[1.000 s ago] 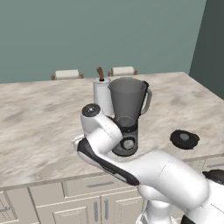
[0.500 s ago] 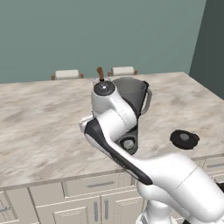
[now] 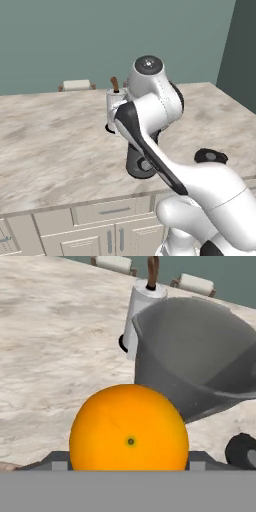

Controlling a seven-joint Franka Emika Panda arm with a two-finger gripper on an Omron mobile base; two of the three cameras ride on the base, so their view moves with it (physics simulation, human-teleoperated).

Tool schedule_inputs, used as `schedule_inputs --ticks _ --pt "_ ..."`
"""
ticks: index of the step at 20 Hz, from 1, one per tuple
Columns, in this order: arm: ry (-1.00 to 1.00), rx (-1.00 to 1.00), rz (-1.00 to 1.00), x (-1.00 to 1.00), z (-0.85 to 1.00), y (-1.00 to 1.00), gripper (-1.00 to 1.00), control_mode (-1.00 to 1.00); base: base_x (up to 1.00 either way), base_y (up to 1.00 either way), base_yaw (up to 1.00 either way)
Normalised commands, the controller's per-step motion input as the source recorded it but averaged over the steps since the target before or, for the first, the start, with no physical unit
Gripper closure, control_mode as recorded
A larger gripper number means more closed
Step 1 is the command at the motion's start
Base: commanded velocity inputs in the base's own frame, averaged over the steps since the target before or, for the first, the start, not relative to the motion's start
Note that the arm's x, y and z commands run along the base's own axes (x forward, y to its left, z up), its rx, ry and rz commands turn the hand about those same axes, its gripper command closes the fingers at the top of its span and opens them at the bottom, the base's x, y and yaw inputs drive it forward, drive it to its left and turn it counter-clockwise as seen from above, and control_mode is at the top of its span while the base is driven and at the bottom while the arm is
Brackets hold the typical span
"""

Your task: Open the blender lid, put the orange in the blender, close the lid, and start the blender.

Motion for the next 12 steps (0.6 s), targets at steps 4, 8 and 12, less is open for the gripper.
schedule_inputs --ticks 4,8,12 --pt "-0.01 0.01 0.0 0.2 0.61 -0.45 1.0 -1.0 0.0 0.0 0.0" --pt "0.0 0.05 0.0 0.52 0.33 -0.39 1.0 -1.0 0.0 0.0 0.0" --pt "0.01 0.04 0.02 0.63 0.12 -0.28 1.0 -1.0 0.0 0.0 0.0"
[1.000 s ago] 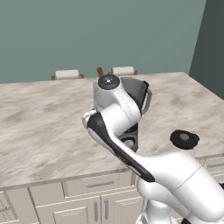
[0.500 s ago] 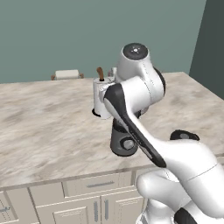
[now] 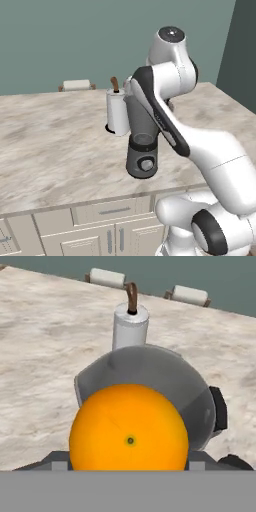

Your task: Open the blender lid, put the orange in the blender, close the lid, and start the blender.

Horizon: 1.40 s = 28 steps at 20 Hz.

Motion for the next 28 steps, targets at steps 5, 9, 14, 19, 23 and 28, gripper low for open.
schedule_inputs --ticks 5,9,14,19,23,28 --pt "0.21 0.0 0.05 0.71 -0.24 -0.04 1.0 -1.0 0.0 0.0 0.0" --pt "0.22 0.0 0.05 0.65 -0.61 0.0 1.0 -1.0 0.0 0.0 0.0" --pt "0.13 0.01 0.05 0.5 -0.49 -0.03 1.0 -1.0 0.0 0.0 0.0" --pt "0.05 0.03 0.05 0.22 -0.46 -0.1 1.0 -1.0 0.0 0.0 0.0" --pt "0.07 0.01 0.04 0.1 -0.51 -0.04 1.0 -1.0 0.0 0.0 0.0" --pt "0.13 0.0 0.02 0.03 -0.65 -0.01 1.0 -1.0 0.0 0.0 0.0"
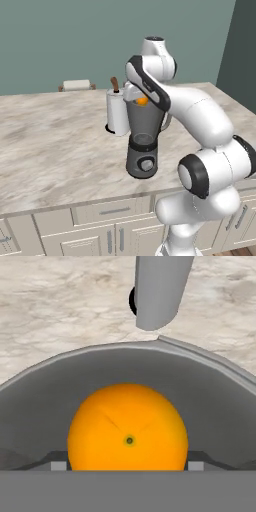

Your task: Open the blender lid, put the orange in the blender, close the lid, and start the blender.

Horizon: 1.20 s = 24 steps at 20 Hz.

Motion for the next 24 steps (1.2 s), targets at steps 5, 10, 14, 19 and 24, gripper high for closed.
schedule_inputs --ticks 5,10,14,19,24 --pt "0.11 0.0 0.01 0.0 -0.6 -0.01 -1.0 -1.0 0.0 0.0 0.0" --pt "0.0 0.0 0.0 0.0 -0.06 -0.03 -1.0 -1.0 0.0 0.0 0.0" --pt "-0.05 0.01 0.0 -0.07 0.13 -0.1 -1.0 -1.0 0.0 0.0 0.0" --pt "-0.08 0.0 0.0 -0.19 0.45 -0.08 -1.0 -1.0 0.0 0.0 0.0" --pt "-0.12 0.0 0.0 -0.3 0.62 -0.23 -1.0 -1.0 0.0 0.0 0.0"
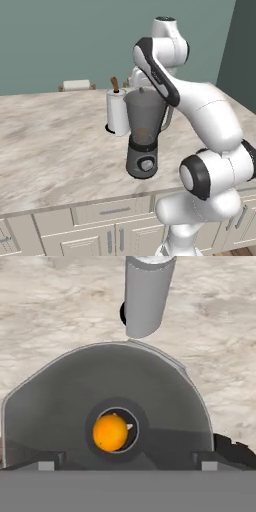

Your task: Open the blender lid, put the orange in the blender, close the lid, and start the blender.

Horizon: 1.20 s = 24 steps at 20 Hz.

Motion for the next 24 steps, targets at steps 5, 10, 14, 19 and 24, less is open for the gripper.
schedule_inputs --ticks 5,10,14,19,24 --pt "-0.16 0.04 -0.01 -0.53 0.15 -0.75 -1.0 -1.0 0.0 0.0 0.0" --pt "-0.06 0.07 -0.08 -0.52 -0.33 -1.0 -1.0 -1.0 0.0 0.0 0.0" --pt "0.0 0.02 -0.13 -0.22 -0.9 -0.99 -1.0 -1.0 0.0 0.0 0.0" --pt "-0.01 0.0 -0.14 -0.3 -1.0 -0.89 -1.0 -1.0 0.0 0.0 0.0" --pt "0.0 0.0 -0.16 -0.12 -0.94 -0.91 -1.0 -1.0 0.0 0.0 0.0"
